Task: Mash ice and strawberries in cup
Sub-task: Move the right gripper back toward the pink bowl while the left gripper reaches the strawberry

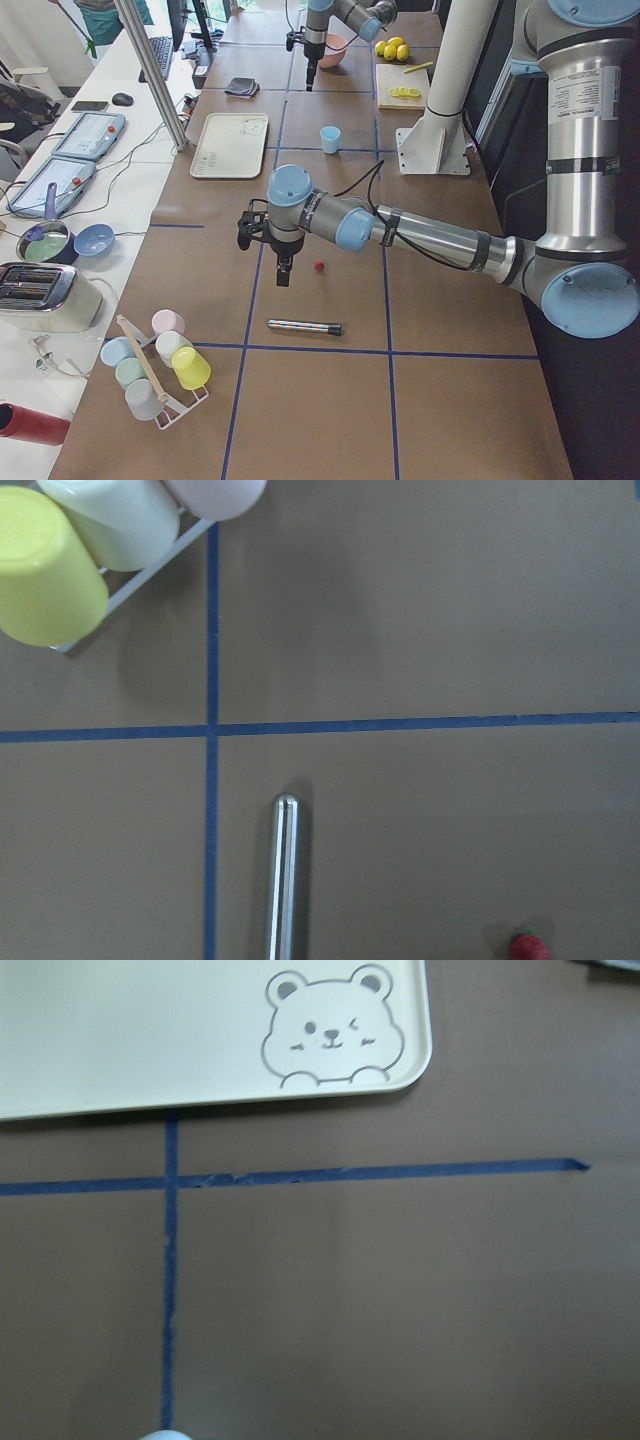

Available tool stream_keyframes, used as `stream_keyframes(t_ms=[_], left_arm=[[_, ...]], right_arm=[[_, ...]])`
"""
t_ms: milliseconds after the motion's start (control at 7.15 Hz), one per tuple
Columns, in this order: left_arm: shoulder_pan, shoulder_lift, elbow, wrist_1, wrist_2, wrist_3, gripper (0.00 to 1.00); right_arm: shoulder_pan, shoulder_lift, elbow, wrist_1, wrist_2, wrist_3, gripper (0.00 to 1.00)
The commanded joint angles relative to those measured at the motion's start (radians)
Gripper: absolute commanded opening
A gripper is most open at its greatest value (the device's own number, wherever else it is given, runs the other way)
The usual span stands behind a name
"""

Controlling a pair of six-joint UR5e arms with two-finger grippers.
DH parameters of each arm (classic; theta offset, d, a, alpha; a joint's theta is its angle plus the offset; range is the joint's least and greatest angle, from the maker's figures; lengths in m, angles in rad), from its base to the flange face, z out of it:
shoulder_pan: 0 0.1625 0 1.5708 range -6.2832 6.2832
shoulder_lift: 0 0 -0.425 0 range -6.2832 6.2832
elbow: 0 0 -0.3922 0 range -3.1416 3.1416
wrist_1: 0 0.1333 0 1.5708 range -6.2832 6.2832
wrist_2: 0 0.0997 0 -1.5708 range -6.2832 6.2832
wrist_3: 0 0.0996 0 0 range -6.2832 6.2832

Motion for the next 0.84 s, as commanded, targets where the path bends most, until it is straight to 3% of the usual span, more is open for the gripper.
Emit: stream_keyframes(t_ms=[0,420,699], left_arm=[[0.235,0.065,-0.008,-0.275,0.168,-0.349,1.00],[0.459,0.062,0.000,-0.390,0.346,-0.542,1.00],[0.555,0.057,0.049,-0.437,0.441,-0.602,1.00]], right_arm=[[0.176,-0.117,0.027,0.011,0.098,-0.244,0.99],[0.355,-0.255,0.025,0.017,0.192,-0.553,0.99],[0.423,-0.314,0.025,0.018,0.240,-0.651,0.99]])
